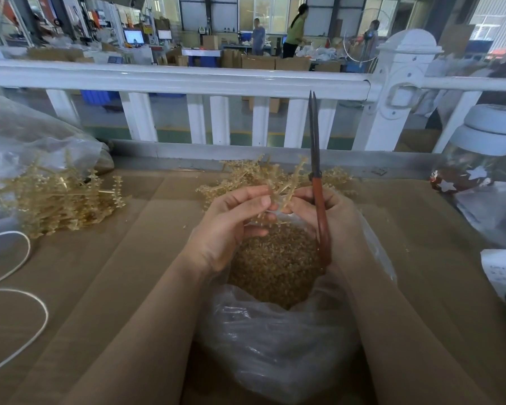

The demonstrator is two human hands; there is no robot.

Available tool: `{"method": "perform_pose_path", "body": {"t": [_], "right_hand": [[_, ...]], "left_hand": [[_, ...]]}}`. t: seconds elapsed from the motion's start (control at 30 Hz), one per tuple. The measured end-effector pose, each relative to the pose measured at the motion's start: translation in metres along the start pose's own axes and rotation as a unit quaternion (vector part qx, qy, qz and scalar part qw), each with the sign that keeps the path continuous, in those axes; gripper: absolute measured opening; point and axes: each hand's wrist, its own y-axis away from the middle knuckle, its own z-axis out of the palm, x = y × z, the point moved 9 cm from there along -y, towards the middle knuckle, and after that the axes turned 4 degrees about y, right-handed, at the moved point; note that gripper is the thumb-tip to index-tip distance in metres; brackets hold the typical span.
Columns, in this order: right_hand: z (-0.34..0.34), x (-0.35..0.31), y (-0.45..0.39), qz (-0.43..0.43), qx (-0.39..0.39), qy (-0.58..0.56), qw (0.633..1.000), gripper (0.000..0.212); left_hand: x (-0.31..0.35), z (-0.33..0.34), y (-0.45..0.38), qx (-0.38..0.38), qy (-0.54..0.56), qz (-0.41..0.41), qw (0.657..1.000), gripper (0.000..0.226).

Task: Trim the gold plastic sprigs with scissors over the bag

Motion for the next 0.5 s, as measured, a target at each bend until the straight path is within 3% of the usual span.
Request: {"method": "perform_pose_path", "body": {"t": [0.1,0.27,0.37,0.5], "right_hand": [[0.006,-0.013,0.005,-0.048,-0.037,0.050,0.997,0.022],[0.010,-0.016,0.010,-0.048,-0.046,0.029,0.997,0.017],[0.008,-0.017,0.008,-0.048,-0.037,0.002,0.998,0.023],[0.010,-0.018,0.007,-0.080,-0.042,0.126,0.988,0.019]], "left_hand": [[0.002,0.005,0.001,-0.009,-0.039,0.022,0.999,0.003],[0.011,-0.003,0.003,0.064,-0.086,0.073,0.992,0.020],[0.016,-0.007,0.004,0.098,-0.125,0.101,0.982,0.016],[0.014,-0.009,0.004,0.112,-0.172,0.097,0.974,0.016]]}}
